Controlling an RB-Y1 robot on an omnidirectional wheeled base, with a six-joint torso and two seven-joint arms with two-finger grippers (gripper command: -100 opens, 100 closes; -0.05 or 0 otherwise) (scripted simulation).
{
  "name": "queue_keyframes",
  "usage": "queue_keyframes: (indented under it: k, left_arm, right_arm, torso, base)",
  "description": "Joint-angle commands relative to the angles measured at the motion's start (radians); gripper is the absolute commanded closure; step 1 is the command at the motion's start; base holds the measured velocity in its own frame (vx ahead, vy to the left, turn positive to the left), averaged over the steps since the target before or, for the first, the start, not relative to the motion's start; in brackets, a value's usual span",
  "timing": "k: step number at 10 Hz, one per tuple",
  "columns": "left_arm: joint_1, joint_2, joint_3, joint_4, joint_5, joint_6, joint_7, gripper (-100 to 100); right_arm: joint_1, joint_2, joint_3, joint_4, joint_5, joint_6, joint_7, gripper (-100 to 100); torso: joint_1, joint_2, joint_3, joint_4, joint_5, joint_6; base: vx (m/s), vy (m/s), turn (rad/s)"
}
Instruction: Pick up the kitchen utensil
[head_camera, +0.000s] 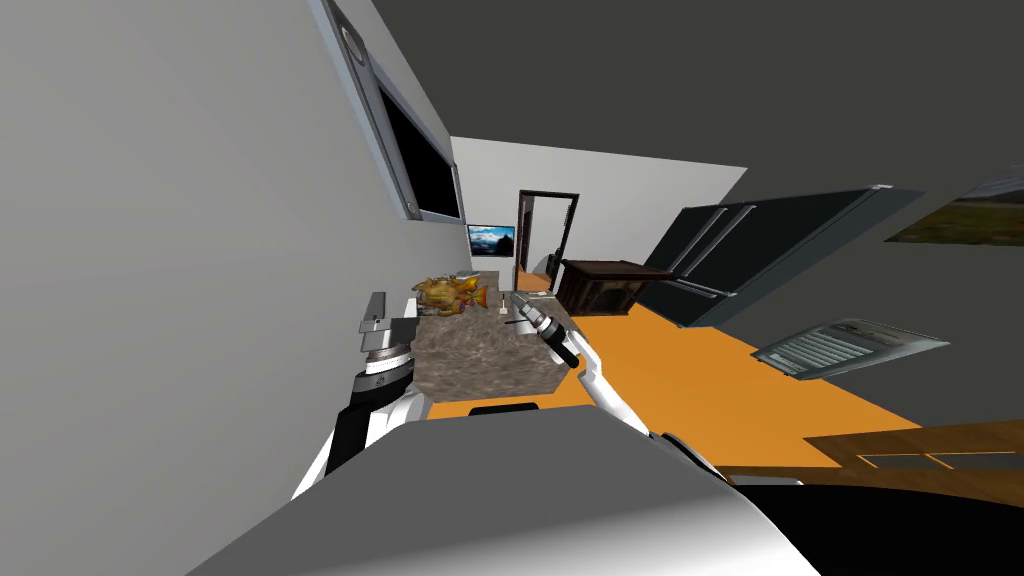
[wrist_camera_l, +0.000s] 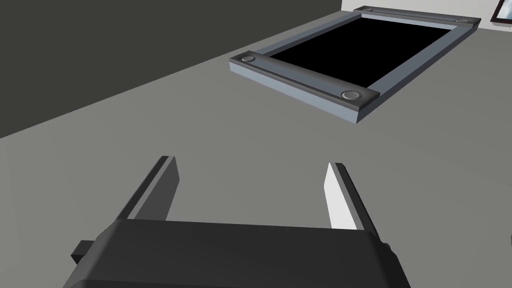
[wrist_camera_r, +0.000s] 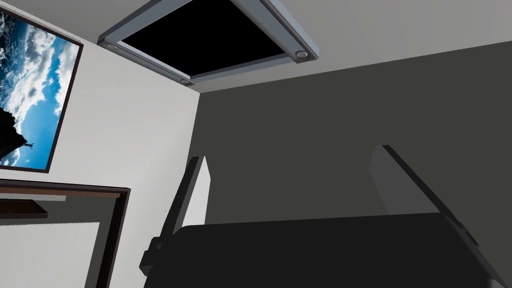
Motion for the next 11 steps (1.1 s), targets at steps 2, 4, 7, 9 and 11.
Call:
queue_keyframes:
  k: [2,4,7,9,11]
  left_arm:
    - [0.0,0.0,0.0,0.0,0.0,0.0,0.0,0]
    - [0.0,0.0,0.0,0.0,0.0,0.0,0.0,0]
    - [0.0,0.0,0.0,0.0,0.0,0.0,0.0,0]
    - [0.0,0.0,0.0,0.0,0.0,0.0,0.0,0]
    - [0.0,0.0,0.0,0.0,0.0,0.0,0.0,0]
  right_arm:
    - [-0.063,-0.013,0.006,0.03,0.063,-0.023,0.007,-100]
    - [-0.125,-0.026,0.015,0.065,0.126,-0.047,0.014,-100]
    - [-0.162,-0.033,0.02,0.088,0.162,-0.061,0.019,-100]
    - [-0.162,-0.033,0.02,0.088,0.162,-0.061,0.019,-100]
    - [-0.162,-0.033,0.02,0.088,0.162,-0.061,0.019,-100]
  torso:
    - [-0.001,0.001,0.0,0.0,0.0,0.0]
    - [0.0,0.0,0.0,0.0,0.0,0.0]
    - [0.0,0.0,0.0,0.0,0.0,0.0]
    - [0.001,0.0,0.0,0.0,0.0,0.0]
    - [0.001,-0.001,0.0,0.0,0.0,0.0]
  base:
    - [-0.019,-0.025,-0.072]
    - [-0.013,-0.017,-0.048]
    - [-0.007,-0.009,-0.027]
    - [0.009,0.011,0.032]
    - [-0.001,-0.001,-0.002]
